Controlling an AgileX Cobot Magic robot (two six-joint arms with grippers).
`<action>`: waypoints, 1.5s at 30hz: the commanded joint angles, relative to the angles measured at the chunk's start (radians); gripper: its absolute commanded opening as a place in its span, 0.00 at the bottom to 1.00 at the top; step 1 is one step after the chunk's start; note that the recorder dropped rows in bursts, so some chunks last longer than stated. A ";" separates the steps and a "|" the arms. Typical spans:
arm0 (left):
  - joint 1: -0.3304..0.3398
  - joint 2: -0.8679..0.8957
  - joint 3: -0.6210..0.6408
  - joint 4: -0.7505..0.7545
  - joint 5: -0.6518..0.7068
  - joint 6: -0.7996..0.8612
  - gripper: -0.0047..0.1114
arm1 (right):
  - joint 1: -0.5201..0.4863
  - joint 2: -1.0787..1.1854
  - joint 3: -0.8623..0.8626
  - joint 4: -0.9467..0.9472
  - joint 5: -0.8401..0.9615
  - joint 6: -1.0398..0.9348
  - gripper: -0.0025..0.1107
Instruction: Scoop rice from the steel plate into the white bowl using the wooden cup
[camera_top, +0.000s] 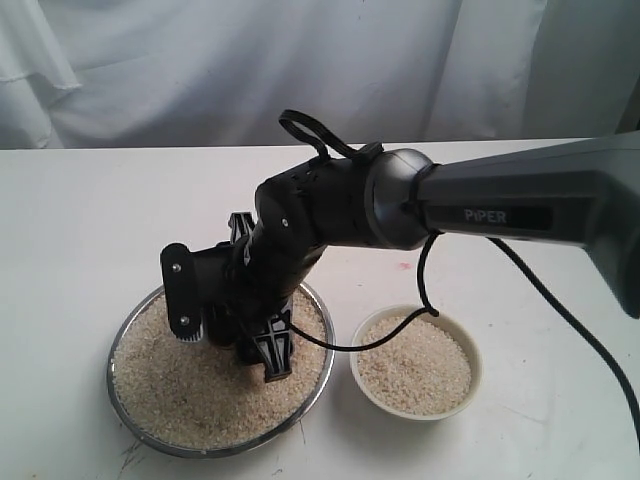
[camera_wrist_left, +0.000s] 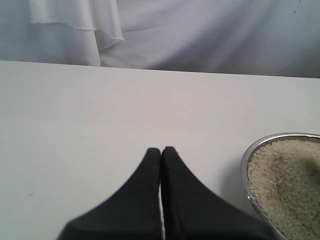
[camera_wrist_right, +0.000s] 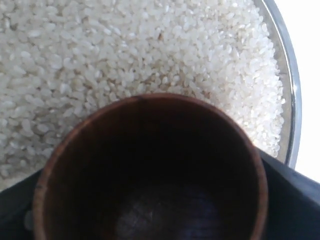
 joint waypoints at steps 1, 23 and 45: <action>0.002 -0.004 0.005 -0.002 -0.007 -0.001 0.04 | -0.010 -0.017 -0.002 -0.030 -0.007 -0.010 0.41; 0.002 -0.004 0.005 -0.002 -0.007 -0.001 0.04 | 0.028 -0.017 -0.002 -0.097 -0.123 0.029 0.02; 0.002 -0.004 0.005 -0.002 -0.007 -0.001 0.04 | -0.023 -0.019 -0.002 0.113 -0.158 0.166 0.11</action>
